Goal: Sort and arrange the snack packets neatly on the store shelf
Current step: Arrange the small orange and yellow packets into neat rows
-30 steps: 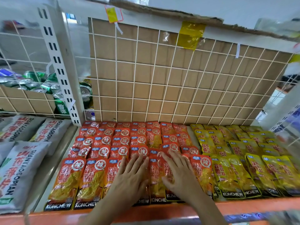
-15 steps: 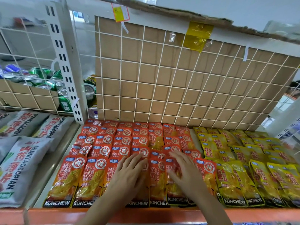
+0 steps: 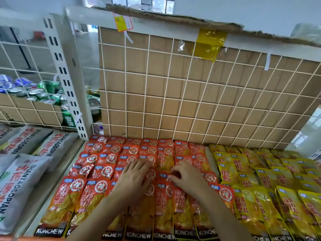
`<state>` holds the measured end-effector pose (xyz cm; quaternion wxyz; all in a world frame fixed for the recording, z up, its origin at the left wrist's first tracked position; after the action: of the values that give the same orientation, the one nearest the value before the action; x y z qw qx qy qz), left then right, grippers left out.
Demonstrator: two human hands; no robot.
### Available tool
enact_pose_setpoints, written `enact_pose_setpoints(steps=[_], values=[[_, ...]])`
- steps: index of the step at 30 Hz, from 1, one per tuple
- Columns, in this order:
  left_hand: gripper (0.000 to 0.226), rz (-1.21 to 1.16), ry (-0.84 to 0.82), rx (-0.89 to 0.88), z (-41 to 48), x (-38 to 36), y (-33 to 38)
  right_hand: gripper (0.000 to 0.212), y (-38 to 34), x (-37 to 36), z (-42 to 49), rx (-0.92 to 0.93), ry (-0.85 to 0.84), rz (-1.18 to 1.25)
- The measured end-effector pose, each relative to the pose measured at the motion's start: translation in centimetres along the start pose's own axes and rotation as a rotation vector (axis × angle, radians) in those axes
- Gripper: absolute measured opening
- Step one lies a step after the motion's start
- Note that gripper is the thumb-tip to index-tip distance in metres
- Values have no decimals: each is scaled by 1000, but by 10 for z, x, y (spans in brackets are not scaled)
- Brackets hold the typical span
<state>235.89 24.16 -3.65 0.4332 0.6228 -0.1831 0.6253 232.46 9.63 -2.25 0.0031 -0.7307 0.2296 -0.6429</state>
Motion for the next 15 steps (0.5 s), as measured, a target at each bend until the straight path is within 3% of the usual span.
enact_pose_setpoints(steps=[5,7,12,15], values=[[107,35,-50,-37,8,-9,-4,13,-7,1,13,13,-54,98],[105,46,-51,-50,9,-10,-2,12,-5,6,18,-20,-41,181],[52,151,-121,-38,5,-9,-1,12,1,16,37,-71,28,231],[43,175,-104,-105,5,-7,4,10,-2,19,47,-73,36,246]])
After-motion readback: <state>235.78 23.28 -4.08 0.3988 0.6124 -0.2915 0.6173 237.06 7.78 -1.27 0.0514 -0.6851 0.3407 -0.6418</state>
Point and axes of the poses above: each hand's wrist, its own z-axis towards the middle knuckle, its own x-axis out of the back of the hand, y = z × x, the point moved 9 cm from there along z, towards the middle knuckle, and after that the axes turned 15 degrees about -x, right-handed, at the moved point
